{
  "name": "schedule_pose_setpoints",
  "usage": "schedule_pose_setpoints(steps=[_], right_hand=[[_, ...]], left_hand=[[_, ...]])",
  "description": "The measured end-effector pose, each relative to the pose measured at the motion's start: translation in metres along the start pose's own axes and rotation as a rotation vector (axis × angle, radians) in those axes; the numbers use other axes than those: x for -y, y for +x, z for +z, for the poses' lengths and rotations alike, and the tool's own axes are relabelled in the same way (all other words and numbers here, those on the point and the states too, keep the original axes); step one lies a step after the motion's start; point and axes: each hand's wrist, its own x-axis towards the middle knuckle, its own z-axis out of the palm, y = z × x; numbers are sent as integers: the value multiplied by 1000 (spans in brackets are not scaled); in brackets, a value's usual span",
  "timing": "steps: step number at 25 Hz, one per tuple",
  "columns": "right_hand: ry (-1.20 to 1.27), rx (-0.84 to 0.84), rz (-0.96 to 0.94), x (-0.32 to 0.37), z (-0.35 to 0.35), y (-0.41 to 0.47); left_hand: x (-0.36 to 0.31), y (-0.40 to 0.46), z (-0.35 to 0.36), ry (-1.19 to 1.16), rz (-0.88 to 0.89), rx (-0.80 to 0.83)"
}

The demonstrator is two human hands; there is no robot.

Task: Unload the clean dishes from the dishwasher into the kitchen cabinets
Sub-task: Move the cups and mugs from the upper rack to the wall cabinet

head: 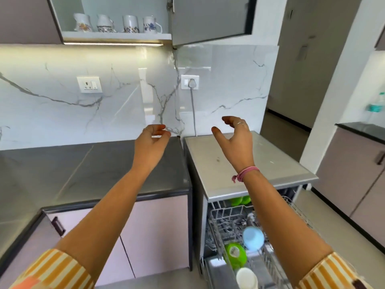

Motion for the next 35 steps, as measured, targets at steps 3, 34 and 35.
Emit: schedule_pose_setpoints(steps=[3,34,35], right_hand=[[-25,33,16,-38,-50,-21],[-113,524,598,-356,-179,-180],[-140,571,666,-373,-179,-197]], left_hand=[[-4,-47,50,-16,-26,8],[107,-243,320,136,-594,106],[122,-249,322,177,-641,124]])
